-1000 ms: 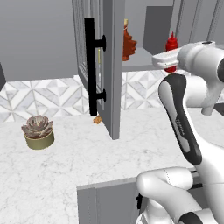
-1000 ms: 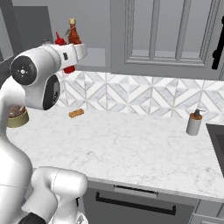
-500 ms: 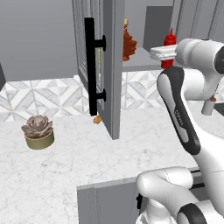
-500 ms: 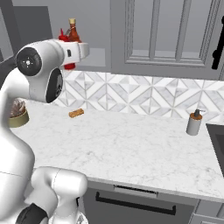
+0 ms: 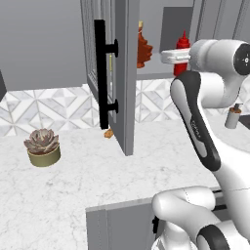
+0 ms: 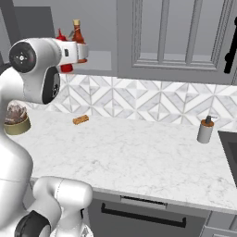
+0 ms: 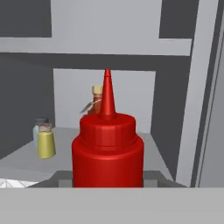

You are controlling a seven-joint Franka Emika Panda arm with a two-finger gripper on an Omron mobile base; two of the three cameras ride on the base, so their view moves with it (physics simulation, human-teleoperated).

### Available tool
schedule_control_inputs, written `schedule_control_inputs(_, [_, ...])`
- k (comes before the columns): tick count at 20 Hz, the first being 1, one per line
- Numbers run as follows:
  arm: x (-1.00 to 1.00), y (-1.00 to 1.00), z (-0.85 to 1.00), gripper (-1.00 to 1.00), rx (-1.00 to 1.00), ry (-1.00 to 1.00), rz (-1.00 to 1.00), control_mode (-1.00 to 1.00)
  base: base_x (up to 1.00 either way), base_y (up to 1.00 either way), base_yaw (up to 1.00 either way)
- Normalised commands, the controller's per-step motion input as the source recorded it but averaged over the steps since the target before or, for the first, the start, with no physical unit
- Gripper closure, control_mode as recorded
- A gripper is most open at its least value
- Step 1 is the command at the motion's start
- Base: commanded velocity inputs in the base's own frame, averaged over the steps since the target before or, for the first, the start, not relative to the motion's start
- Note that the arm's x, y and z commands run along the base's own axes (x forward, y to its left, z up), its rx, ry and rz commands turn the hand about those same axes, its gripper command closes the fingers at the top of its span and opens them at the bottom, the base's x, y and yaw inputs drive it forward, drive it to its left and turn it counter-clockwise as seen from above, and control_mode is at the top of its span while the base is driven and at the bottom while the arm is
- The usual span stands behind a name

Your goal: Put the shaker and condiment bottle from the counter next to their counterparts in the cabinet.

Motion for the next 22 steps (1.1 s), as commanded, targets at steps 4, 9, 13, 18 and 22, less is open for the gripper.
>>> schedule_control_inputs(4, [0.06,0.08,-0.20,1.00,0.00,-0.02,0.00,-1.00,0.00,0.00,0.00])
schedule_control_inputs(9, [0.21,0.00,-0.23,1.00,0.04,-0.04,0.00,-1.00,0.00,0.00,0.00])
schedule_control_inputs(13, [0.15,0.00,0.05,1.00,0.08,-0.01,0.00,-1.00,0.00,0.00,0.00])
schedule_control_inputs(18, [0.22,0.02,0.24,1.00,0.01,0.00,-0.05,-1.00,0.00,0.00,0.00])
schedule_control_inputs(22, [0.13,0.15,0.26,1.00,-0.04,-0.02,-0.05,-1.00,0.00,0.00,0.00])
